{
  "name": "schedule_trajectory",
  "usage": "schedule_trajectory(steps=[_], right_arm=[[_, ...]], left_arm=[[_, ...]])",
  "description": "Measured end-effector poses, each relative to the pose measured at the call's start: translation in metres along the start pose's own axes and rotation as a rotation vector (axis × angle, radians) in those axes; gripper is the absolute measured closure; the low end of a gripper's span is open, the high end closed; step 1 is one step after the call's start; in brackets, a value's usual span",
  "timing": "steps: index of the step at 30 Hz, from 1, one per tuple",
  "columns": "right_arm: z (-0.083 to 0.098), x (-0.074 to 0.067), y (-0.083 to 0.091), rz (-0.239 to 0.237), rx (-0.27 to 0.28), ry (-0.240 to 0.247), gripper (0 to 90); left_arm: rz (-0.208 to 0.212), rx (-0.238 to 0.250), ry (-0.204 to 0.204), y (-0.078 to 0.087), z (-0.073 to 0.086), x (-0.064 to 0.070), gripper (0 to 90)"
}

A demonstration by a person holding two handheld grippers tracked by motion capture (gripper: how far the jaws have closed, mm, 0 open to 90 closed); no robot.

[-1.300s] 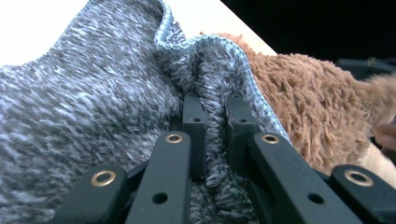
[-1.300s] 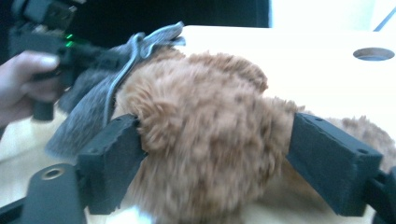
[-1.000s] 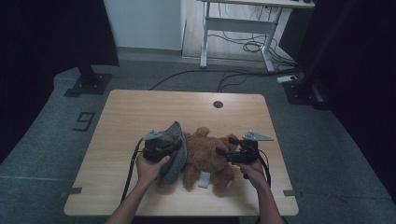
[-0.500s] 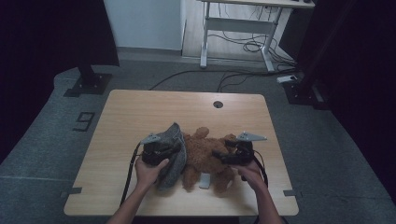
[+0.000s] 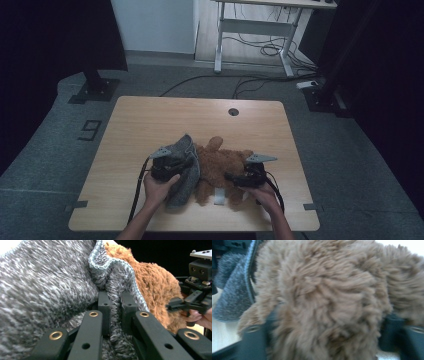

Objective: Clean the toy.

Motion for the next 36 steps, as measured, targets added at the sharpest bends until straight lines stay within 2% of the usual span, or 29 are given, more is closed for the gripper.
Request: schedule_trajectory(steps=[2, 4, 7, 10, 12, 15, 18, 20, 22, 23, 26, 28, 31, 34, 36], right_arm=[[0.0, -0.002, 0.002, 0.009, 0.013, 0.02, 42.4], [-0.001, -0.004, 0.003, 0.016, 0.025, 0.045, 45.3], [-0.001, -0.002, 0.003, 0.011, 0.038, 0.045, 45.9], [-0.001, 0.0, 0.003, -0.001, 0.038, 0.052, 45.9], [-0.001, 0.0, 0.002, -0.002, 0.039, 0.053, 45.9], [-0.001, 0.0, 0.002, -0.002, 0.041, 0.053, 45.8], [-0.001, 0.001, 0.002, -0.004, 0.043, 0.054, 45.7], [0.0, 0.001, 0.003, -0.004, 0.047, 0.057, 45.7], [0.001, 0.001, 0.003, -0.007, 0.052, 0.061, 45.6], [0.002, 0.001, 0.003, -0.006, 0.055, 0.062, 45.5], [0.003, 0.0, 0.003, -0.002, 0.06, 0.064, 45.4], [0.003, 0.0, 0.003, -0.001, 0.061, 0.067, 45.3], [0.004, 0.0, 0.002, 0.002, 0.054, 0.076, 45.1], [0.004, -0.001, 0.002, 0.008, 0.056, 0.083, 45.1], [0.004, -0.001, 0.003, 0.01, 0.058, 0.078, 45.1]], left_arm=[[0.002, -0.004, 0.003, 0.004, -0.004, 0.004, 81.7], [-0.005, -0.004, -0.015, 0.009, -0.012, 0.011, 82.0], [-0.019, 0.019, -0.083, 0.017, -0.031, 0.03, 82.1], [-0.004, 0.048, -0.141, 0.021, -0.054, 0.054, 82.2], [0.016, 0.062, -0.164, 0.019, -0.068, 0.069, 82.2], [0.052, 0.051, -0.187, 0.004, -0.083, 0.092, 82.2], [0.086, 0.013, -0.205, -0.023, -0.087, 0.113, 82.2], [0.101, -0.026, -0.199, -0.045, -0.086, 0.122, 82.0], [0.118, -0.073, -0.163, -0.068, -0.083, 0.123, 81.9], [0.113, -0.097, -0.151, -0.078, -0.08, 0.121, 81.8], [0.071, -0.172, -0.124, -0.103, -0.066, 0.108, 81.6], [0.034, -0.232, -0.119, -0.114, -0.052, 0.093, 81.5], [0.084, -0.211, -0.058, -0.112, -0.046, 0.08, 81.5], [0.044, -0.201, -0.094, -0.104, -0.047, 0.08, 81.3], [0.001, -0.187, -0.124, -0.098, -0.049, 0.08, 81.2]])
Point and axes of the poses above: each handheld gripper's, and its own axes: y roughly backward along the jaws, z roughly out of its underside, x roughly to its right, the point moved 1 cm from there along -y, roughly forward along the jaws, and after that the axes turned 10 degrees about y, right-handed, at the moved point
